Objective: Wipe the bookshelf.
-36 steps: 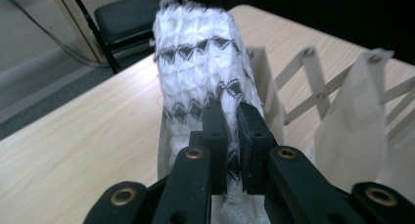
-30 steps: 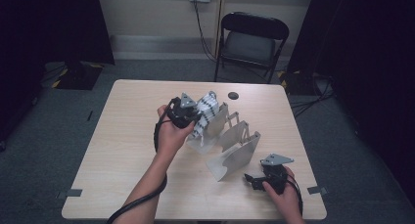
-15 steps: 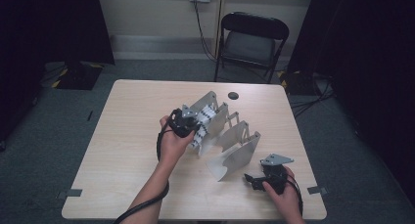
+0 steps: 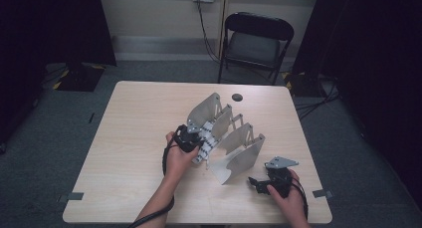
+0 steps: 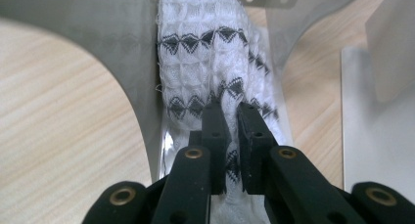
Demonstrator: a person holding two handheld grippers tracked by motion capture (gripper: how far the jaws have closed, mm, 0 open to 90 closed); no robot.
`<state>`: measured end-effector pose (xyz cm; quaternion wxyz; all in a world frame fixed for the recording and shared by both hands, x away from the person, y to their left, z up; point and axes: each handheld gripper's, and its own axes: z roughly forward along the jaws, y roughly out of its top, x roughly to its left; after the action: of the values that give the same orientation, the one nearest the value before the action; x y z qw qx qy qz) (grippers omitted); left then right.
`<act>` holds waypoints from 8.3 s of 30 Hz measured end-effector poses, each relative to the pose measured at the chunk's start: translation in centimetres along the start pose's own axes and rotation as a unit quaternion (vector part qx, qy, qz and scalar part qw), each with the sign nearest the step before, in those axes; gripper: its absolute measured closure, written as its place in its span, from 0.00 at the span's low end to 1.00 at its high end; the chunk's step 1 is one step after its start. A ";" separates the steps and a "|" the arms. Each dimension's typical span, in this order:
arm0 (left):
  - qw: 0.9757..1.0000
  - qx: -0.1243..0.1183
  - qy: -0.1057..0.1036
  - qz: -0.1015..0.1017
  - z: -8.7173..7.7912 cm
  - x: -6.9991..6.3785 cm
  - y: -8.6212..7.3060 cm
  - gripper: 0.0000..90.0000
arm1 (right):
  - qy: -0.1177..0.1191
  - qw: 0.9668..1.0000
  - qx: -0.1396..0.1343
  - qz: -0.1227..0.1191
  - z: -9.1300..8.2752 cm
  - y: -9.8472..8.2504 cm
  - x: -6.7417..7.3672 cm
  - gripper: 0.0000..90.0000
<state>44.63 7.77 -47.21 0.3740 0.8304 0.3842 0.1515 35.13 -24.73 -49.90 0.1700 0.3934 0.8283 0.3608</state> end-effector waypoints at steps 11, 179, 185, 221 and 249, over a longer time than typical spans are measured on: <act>0.999 -0.026 -0.018 -0.018 -1.3 -0.6 -0.3 0.79 | 0.000 1.000 0.000 0.001 0.0 0.0 0.0 0.15; 1.000 0.006 0.006 -0.010 -0.1 0.5 -0.5 0.92 | 0.000 1.000 0.000 0.001 0.0 0.0 0.0 0.15; 1.000 -0.002 -0.004 -0.003 -1.5 -0.2 0.3 0.92 | -0.001 1.000 0.000 0.001 0.0 0.0 0.0 0.15; 1.000 -0.001 0.007 -0.004 -1.3 0.2 0.7 0.91 | -0.001 1.000 0.000 0.001 0.0 0.0 0.0 0.15; 1.000 0.012 -0.011 -0.027 -3.5 1.6 -3.5 0.91 | 0.000 1.000 0.000 0.001 0.0 0.0 0.0 0.15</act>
<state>41.94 12.24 -47.48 0.3726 0.8257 0.4040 0.1274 35.13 -24.70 -49.90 0.1699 0.3939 0.8282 0.3607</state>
